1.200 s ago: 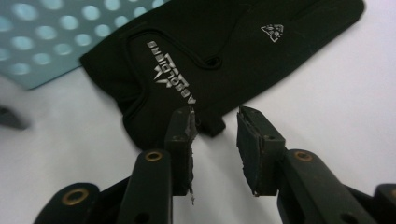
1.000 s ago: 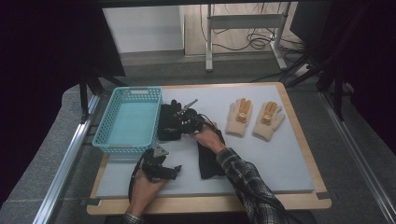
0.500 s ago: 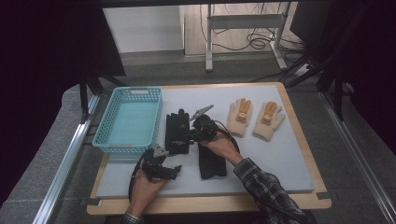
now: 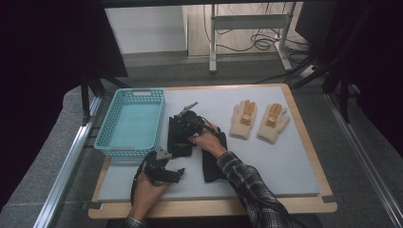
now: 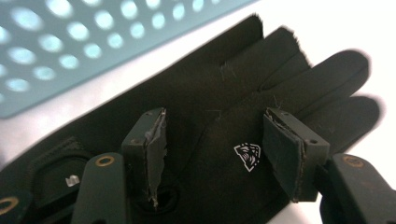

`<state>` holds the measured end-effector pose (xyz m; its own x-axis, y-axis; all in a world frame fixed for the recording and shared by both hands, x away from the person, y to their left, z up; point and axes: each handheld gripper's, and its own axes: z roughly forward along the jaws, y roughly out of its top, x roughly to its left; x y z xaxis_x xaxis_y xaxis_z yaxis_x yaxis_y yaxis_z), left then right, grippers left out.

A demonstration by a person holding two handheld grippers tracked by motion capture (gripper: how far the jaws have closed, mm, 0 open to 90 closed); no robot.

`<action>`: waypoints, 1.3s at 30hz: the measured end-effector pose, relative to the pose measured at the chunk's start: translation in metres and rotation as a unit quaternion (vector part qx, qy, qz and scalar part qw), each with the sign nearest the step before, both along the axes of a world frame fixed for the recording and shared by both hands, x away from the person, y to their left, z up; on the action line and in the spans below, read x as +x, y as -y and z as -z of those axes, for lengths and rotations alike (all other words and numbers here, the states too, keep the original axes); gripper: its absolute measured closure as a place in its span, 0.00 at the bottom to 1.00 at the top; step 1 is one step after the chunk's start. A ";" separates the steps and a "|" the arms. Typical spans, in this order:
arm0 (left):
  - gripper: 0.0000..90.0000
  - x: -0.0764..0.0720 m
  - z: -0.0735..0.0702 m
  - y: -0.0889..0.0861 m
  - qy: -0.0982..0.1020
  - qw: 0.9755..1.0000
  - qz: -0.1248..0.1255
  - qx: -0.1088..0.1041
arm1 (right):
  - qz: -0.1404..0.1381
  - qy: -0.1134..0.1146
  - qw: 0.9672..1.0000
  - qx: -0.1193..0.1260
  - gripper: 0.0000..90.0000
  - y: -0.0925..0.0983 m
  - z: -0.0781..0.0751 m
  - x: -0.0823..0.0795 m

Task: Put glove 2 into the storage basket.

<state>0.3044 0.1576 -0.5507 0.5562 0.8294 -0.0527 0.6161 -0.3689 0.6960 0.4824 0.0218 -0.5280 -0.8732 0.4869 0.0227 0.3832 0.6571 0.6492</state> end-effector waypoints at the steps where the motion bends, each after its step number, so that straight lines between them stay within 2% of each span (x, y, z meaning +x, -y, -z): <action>1: 0.05 0.000 0.000 0.000 0.000 1.000 0.000 0.000 | 0.000 0.000 1.000 0.000 0.45 0.000 0.000 0.000; 2: 0.05 0.000 0.000 0.000 0.000 1.000 0.000 0.000 | 0.007 -0.004 1.000 0.009 0.55 0.001 0.001 0.001; 3: 0.05 0.000 0.000 0.000 0.000 1.000 0.000 0.000 | 0.007 -0.004 1.000 0.009 0.55 0.001 0.001 0.001; 4: 0.05 0.000 0.000 0.000 0.000 1.000 0.000 0.000 | 0.012 -0.008 1.000 0.012 0.61 0.001 0.001 0.001; 6: 0.05 0.000 0.000 0.000 -0.001 1.000 -0.001 0.000 | 0.020 -0.024 0.999 0.020 0.82 0.002 0.000 0.001; 7: 0.05 0.000 0.000 0.000 -0.001 1.000 -0.001 0.000 | 0.020 -0.024 0.999 0.020 0.82 0.002 0.000 0.001; 8: 0.05 0.000 0.000 0.000 -0.001 1.000 -0.001 0.000 | 0.020 -0.020 0.999 0.015 0.90 0.001 -0.001 0.001; 10: 0.05 0.000 0.000 0.000 -0.001 1.000 -0.001 0.000 | 0.020 -0.014 1.000 0.008 0.93 0.000 -0.003 0.000; 14: 0.05 0.000 0.000 0.000 0.000 1.000 0.000 0.000 | 0.025 -0.019 0.999 0.009 0.96 0.000 -0.005 0.000; 15: 0.05 0.000 0.000 0.000 0.000 1.000 0.000 0.000 | 0.027 -0.028 0.999 0.019 0.96 0.003 -0.007 0.001; 19: 0.05 0.000 0.000 0.000 0.000 1.000 0.000 0.000 | 0.031 -0.025 0.999 0.036 0.96 0.010 -0.016 0.000; 23: 0.05 0.000 0.000 0.000 0.000 1.000 0.000 0.001 | 0.027 -0.014 0.998 0.047 0.96 0.018 -0.034 -0.005; 28: 0.05 0.000 0.000 0.000 0.000 1.000 0.000 0.001 | 0.015 0.001 0.998 0.065 0.96 0.034 -0.063 -0.020; 32: 0.05 0.000 0.000 0.000 0.000 1.000 0.001 0.002 | 0.011 0.003 0.997 0.071 0.96 0.046 -0.075 -0.026; 33: 0.05 0.000 0.000 0.000 0.000 1.000 0.001 0.002 | 0.009 0.002 0.997 0.077 0.96 0.057 -0.083 -0.031; 35: 0.05 0.000 0.000 0.000 0.001 1.000 0.000 0.001 | 0.007 0.002 0.997 0.077 0.96 0.060 -0.086 -0.033; 39: 0.05 0.000 0.000 0.000 0.001 1.000 0.000 0.002 | 0.001 0.003 0.997 0.083 0.96 0.080 -0.100 -0.046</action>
